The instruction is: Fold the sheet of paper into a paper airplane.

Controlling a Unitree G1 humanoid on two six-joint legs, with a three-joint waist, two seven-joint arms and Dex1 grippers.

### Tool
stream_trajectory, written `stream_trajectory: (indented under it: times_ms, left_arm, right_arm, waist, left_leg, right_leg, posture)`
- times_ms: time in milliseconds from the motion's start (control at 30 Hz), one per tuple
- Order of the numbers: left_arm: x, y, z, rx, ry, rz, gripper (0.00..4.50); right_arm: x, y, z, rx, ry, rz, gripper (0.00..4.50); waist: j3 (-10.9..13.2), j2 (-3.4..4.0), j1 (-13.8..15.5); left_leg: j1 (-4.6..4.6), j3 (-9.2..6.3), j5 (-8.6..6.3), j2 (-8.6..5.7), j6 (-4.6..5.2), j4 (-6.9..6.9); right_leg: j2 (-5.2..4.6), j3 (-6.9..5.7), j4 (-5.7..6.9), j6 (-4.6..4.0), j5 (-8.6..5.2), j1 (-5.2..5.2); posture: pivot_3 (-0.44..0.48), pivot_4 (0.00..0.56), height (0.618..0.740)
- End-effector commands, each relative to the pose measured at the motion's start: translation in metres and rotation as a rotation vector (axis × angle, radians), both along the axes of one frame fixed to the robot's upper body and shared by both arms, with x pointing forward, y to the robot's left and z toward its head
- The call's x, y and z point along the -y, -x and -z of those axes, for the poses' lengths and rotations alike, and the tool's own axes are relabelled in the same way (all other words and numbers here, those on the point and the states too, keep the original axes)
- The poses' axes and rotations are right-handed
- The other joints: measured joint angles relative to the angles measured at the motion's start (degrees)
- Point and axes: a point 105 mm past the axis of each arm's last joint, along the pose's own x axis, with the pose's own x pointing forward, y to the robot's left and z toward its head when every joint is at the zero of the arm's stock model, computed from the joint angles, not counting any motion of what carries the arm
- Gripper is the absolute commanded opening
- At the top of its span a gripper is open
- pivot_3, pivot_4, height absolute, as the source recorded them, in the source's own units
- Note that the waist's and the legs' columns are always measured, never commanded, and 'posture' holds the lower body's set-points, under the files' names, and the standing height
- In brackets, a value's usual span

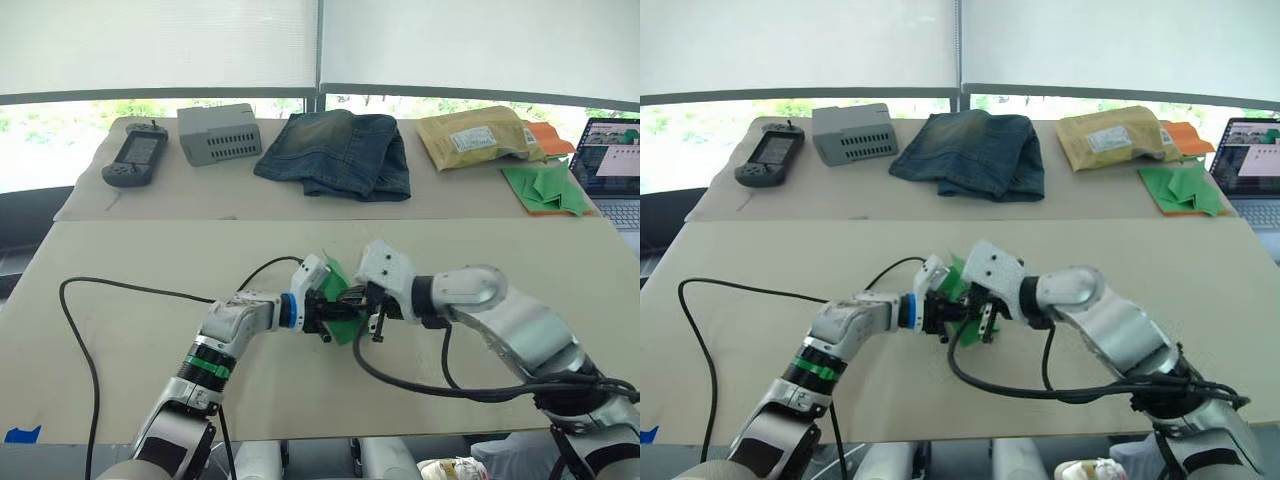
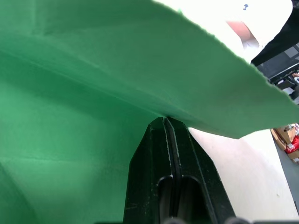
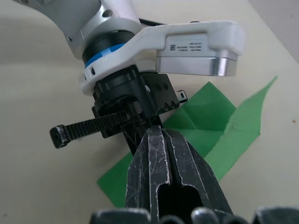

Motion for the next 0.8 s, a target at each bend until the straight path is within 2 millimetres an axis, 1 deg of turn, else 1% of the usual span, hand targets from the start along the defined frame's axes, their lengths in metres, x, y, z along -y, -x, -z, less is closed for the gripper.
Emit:
stream_trajectory:
  times_ms: [33, 167, 300, 500, 700, 800]
  left_arm:
    - [0.005, -0.003, -0.009, 0.044, 0.019, 0.006, 0.0]
    - [0.007, -0.002, -0.014, 0.048, 0.034, 0.015, 0.0]
    - [0.005, -0.001, -0.013, 0.048, 0.032, 0.02, 0.0]
    - [0.002, 0.0, -0.011, 0.044, 0.026, 0.016, 0.0]
    - [-0.001, -0.002, -0.009, 0.049, 0.015, 0.002, 0.0]
    - [-0.004, -0.004, -0.009, 0.056, 0.004, -0.01, 0.0]
  right_arm:
    - [0.0, -0.009, -0.001, 0.129, 0.123, -0.011, 0.03]
    - [0.007, -0.019, 0.007, 0.202, 0.258, -0.002, 0.03]
    - [0.018, -0.029, 0.008, 0.231, 0.316, 0.054, 0.03]
    - [0.034, -0.037, 0.009, 0.23, 0.343, 0.104, 0.03]
    - [0.046, -0.04, 0.024, 0.167, 0.322, 0.144, 0.03]
    - [0.048, -0.037, 0.035, 0.123, 0.298, 0.149, 0.03]
  waist:
    - [0.0, 0.0, 0.0]
    - [0.0, 0.0, 0.1]
    - [0.0, 0.0, 0.1]
    - [0.0, 0.0, 0.0]
    - [0.0, 0.0, 0.1]
    - [0.0, 0.0, 0.0]
  left_leg:
    - [0.0, 0.0, 0.0, 0.0, 0.0, 0.0]
    - [-0.04, -0.02, 0.0, -0.1, 0.0, 0.0]
    - [-0.04, -0.02, -0.01, -0.12, 0.01, -0.01]
    - [-0.02, -0.03, -0.01, -0.12, 0.01, 0.0]
    - [-0.03, -0.02, -0.01, -0.12, 0.01, -0.01]
    - [-0.02, -0.01, -0.01, -0.13, 0.01, -0.01]
  right_leg:
    - [-0.01, 0.0, 0.0, -0.01, 0.01, 0.0]
    - [-0.11, 0.0, -0.02, -0.06, 0.03, -0.01]
    - [-0.13, 0.0, -0.02, -0.09, 0.05, -0.02]
    - [-0.13, 0.0, 0.01, -0.08, 0.05, -0.02]
    - [-0.12, 0.0, 0.0, -0.12, 0.07, -0.01]
    - [-0.13, 0.0, 0.0, -0.24, 0.14, 0.0]
  posture:
    - [0.0, 0.15, 0.728]
    - [0.0, 0.15, 0.728]
    - [0.0, 0.15, 0.728]
    - [0.0, 0.15, 0.728]
    - [0.0, 0.15, 0.728]
    - [0.0, 0.15, 0.728]
